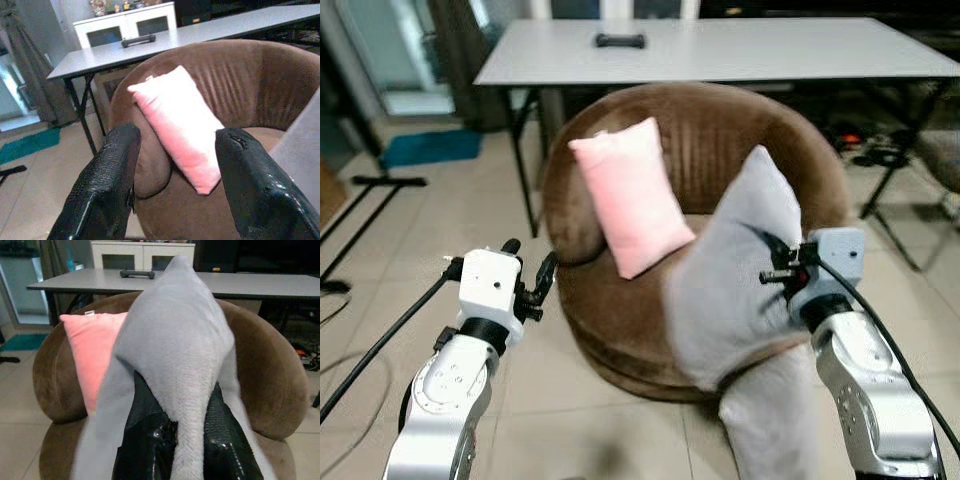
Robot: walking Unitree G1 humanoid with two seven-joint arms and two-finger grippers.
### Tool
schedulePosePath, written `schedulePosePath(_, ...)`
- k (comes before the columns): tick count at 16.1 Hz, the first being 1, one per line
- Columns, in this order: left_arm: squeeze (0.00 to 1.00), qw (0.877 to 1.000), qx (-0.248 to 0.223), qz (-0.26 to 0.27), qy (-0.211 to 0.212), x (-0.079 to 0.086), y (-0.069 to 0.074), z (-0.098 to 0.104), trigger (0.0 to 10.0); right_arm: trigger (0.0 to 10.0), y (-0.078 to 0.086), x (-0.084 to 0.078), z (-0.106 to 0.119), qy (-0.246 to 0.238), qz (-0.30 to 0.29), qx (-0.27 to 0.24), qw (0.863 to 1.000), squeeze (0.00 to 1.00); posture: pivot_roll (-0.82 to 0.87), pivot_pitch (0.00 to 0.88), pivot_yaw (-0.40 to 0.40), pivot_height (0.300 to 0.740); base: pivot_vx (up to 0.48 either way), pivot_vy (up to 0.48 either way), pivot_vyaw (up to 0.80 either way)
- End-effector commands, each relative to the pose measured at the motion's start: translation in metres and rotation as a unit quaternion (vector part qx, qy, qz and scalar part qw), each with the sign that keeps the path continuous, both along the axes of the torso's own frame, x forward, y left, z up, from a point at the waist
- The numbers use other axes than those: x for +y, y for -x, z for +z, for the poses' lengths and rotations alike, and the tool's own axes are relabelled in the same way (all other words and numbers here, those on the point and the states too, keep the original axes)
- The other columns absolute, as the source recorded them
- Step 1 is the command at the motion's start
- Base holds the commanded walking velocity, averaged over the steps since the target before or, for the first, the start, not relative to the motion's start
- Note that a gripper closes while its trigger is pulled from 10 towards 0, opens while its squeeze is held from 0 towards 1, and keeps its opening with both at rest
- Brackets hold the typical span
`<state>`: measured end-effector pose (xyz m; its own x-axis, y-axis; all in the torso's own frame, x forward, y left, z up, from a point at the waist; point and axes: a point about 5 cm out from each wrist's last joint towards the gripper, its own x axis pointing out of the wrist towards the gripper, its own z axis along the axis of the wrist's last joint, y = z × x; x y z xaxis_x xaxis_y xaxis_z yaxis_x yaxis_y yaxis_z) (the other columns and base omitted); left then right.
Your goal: Move the pillow to the sofa from floor
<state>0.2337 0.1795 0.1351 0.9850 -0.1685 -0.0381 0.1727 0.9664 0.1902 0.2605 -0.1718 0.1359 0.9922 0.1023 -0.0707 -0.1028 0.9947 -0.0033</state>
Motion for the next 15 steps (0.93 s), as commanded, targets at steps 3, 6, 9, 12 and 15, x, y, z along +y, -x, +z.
schedulePosePath(3,0.36,1.0,0.004,-0.006,0.003,0.0001,-0.0009,-0.001,10.0,10.0,-0.0053,-0.0026,0.0144,-0.011,-0.01,-0.034,0.999,0.0,0.05,0.0,0.017,0.74,0.356,0.0,-0.23)
schedulePosePath(6,0.35,1.0,0.004,-0.008,0.001,0.0012,-0.0014,-0.0009,10.0,10.0,-0.0058,-0.0032,0.0141,-0.002,-0.01,-0.036,0.999,0.0,0.05,0.0,0.017,0.74,0.365,0.0,-0.53)
schedulePosePath(9,0.35,1.0,0.002,-0.009,-0.002,0.0021,-0.0016,-0.0005,10.0,10.0,-0.0068,-0.0026,0.0146,0.0,-0.006,-0.04,0.999,0.0,0.05,0.0,0.018,0.74,0.364,0.0,0.0)
schedulePosePath(12,0.35,1.0,0.002,-0.01,-0.006,0.0038,-0.0021,0.0001,10.0,10.0,-0.0087,-0.0036,0.0155,0.004,-0.005,-0.042,0.999,0.0,0.06,0.0,0.018,0.74,0.364,0.0,0.0)
schedulePosePath(15,0.35,1.0,0.003,-0.011,-0.01,0.0041,-0.0027,-0.0001,10.0,10.0,-0.0093,-0.0064,0.0164,0.01,-0.007,-0.046,0.999,0.0,0.06,0.0,0.018,0.74,0.36,0.0,0.0)
